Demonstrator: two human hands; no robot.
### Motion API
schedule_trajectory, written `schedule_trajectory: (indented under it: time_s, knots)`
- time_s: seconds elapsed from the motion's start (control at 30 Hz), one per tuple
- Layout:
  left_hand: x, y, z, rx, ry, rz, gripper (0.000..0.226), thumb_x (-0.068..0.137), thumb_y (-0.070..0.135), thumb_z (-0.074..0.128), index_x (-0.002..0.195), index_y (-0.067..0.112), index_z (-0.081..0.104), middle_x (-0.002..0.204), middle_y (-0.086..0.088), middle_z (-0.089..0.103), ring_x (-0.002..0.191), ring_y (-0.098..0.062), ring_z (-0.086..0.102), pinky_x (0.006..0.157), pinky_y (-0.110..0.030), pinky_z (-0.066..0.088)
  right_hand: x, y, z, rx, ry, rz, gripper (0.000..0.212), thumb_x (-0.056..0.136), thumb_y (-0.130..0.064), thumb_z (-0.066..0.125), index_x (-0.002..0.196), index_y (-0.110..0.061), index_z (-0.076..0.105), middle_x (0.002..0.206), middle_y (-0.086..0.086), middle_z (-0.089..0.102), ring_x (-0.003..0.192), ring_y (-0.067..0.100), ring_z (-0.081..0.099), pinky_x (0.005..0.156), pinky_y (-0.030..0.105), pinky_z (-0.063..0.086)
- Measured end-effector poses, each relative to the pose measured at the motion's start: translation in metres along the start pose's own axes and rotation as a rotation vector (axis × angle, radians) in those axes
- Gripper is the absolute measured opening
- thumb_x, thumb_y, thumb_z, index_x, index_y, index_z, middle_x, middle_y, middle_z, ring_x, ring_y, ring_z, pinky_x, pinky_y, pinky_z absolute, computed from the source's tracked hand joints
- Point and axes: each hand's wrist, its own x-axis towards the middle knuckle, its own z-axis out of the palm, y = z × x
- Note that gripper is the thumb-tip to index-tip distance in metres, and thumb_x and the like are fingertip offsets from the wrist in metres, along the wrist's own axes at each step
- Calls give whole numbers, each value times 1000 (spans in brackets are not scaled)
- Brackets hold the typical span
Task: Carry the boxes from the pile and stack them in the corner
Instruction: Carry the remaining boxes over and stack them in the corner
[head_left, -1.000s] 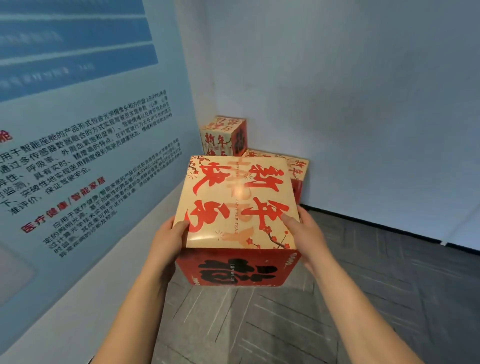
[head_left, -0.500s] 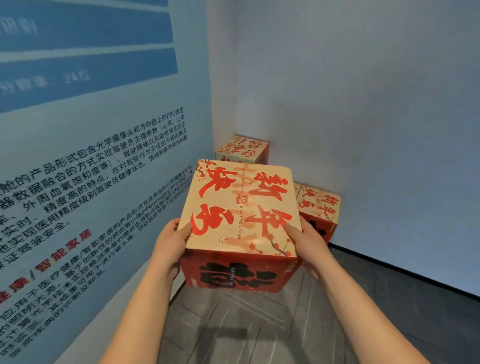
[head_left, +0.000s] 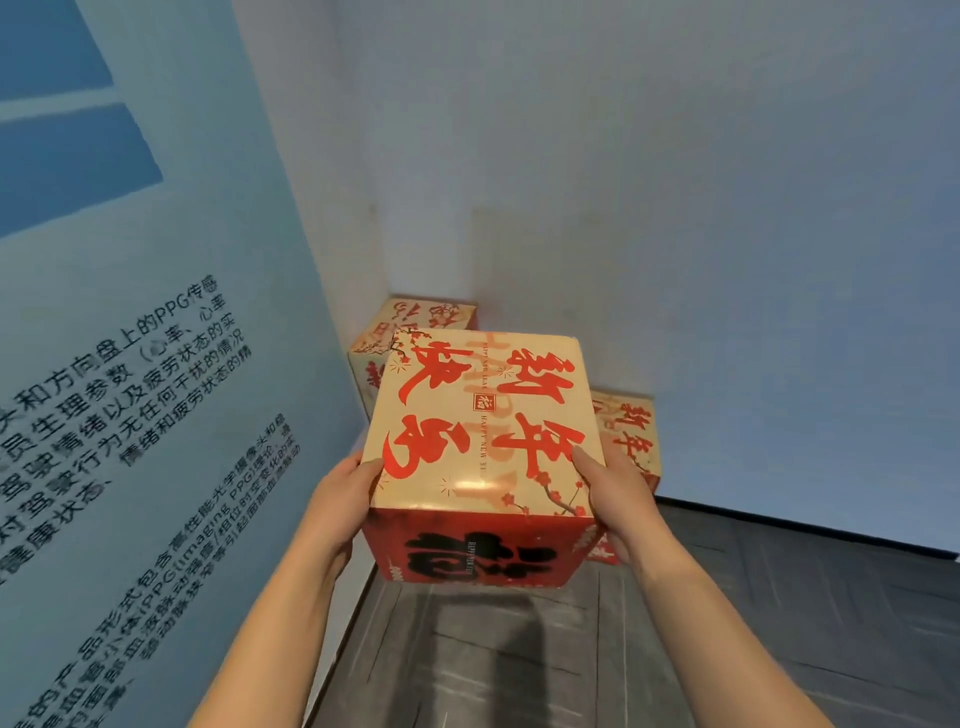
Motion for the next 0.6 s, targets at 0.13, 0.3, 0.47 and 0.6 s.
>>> schedule_trajectory:
  time_s: [0.13, 0.3, 0.47, 0.6]
  knots:
    - [64, 28, 17, 82, -9, -19, 26, 103, 32, 51, 106, 23, 76, 99, 4, 80, 98, -16, 71, 82, -35, 53, 72, -17, 9, -72, 10, 7, 28, 108, -35, 55, 134, -30, 60, 112, -9, 77, 103, 16, 75, 96, 49, 60]
    - [141, 46, 38, 83, 48, -58, 23, 103, 29, 51, 123, 20, 56, 115, -5, 72, 105, -21, 68, 74, -38, 54, 148, -35, 14, -83, 20, 78, 35, 107, -39, 55, 140, -30, 54, 120, -5, 74, 107, 19, 74, 96, 53, 61]
    - [218, 58, 69, 126, -27, -80, 6, 104, 22, 51, 107, 21, 56, 107, -6, 72, 101, -20, 69, 77, -39, 58, 220, -39, 7, -102, 110, 145, 48, 104, -44, 58, 149, -30, 45, 126, -3, 71, 108, 22, 74, 95, 54, 60]
    - [290, 61, 89, 210, -132, -73, 8, 100, 22, 56, 108, 21, 58, 105, -6, 75, 96, -22, 73, 85, -51, 60, 263, -44, 9, -162, 185, 174, 29, 107, -40, 54, 135, -32, 50, 118, -3, 73, 108, 23, 73, 99, 54, 58]
